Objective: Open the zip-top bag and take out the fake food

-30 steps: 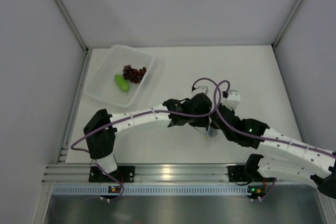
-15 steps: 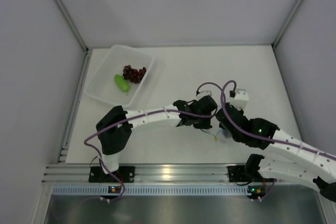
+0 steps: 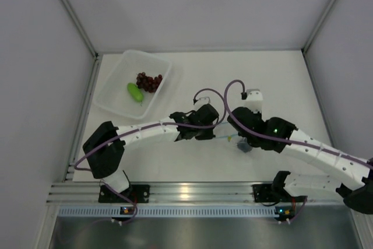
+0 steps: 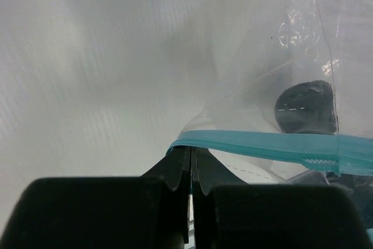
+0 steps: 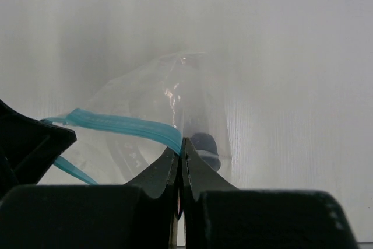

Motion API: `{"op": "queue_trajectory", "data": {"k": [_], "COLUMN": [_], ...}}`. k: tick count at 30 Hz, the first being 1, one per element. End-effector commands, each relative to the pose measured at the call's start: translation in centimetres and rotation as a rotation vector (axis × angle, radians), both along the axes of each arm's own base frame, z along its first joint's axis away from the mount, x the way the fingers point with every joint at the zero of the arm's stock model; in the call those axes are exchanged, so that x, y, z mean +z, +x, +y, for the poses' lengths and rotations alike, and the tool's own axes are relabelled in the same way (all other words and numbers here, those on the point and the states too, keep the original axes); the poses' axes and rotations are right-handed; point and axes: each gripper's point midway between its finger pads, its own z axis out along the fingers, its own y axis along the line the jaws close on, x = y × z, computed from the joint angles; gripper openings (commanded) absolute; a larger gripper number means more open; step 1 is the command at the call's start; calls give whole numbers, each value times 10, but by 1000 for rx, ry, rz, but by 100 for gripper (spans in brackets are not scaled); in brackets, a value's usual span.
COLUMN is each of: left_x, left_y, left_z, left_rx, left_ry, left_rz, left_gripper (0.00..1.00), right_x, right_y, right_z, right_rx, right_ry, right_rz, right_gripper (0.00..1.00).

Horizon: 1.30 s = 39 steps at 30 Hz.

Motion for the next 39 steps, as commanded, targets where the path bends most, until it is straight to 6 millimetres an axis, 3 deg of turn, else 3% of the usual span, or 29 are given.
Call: {"op": "queue_trajectory", "data": {"k": [1,7,9,11,14,18,22,25,28,30,33,39], "left_x": [3,19,36,54,70,64,68,84,111,126,119,85], "left_y": [3,-19,-25,-35,-47,-54,-65,-69,-73,-71,-55,-35], "left_z": [25,23,24,22,21,24,25,29,31,36,45,49], "left_rx": [25,-70,-94,-146,-192,-202,-227,-242,-261,-261,-230,-164], "left_ry": [29,-41,-85,-141,-199,-201,-234,-275,-336,-359,-320,-220], "left_rz": [-27,10,-1,0,13,39,66,44,2,-40,-41,-22], "left_gripper": [0,0,0,0,0,0,0,0,0,0,0,0], "right_x": [23,25,25,20,16,-18,-15,-12,12,13,-3,-23], "right_y": [9,3,-5,-16,-21,-28,-35,-28,-29,-24,-16,-14], "right_z": [8,43,58,66,60,68,86,87,104,110,106,129], "right_rx": [74,268,368,494,527,592,650,632,665,677,648,644], "right_ry": [-68,-160,-152,-204,-334,-485,-515,-537,-467,-472,-497,-347], "right_rz": [4,186,258,346,478,666,651,646,567,541,586,518], "right_gripper": [0,0,0,0,0,0,0,0,0,0,0,0]}}
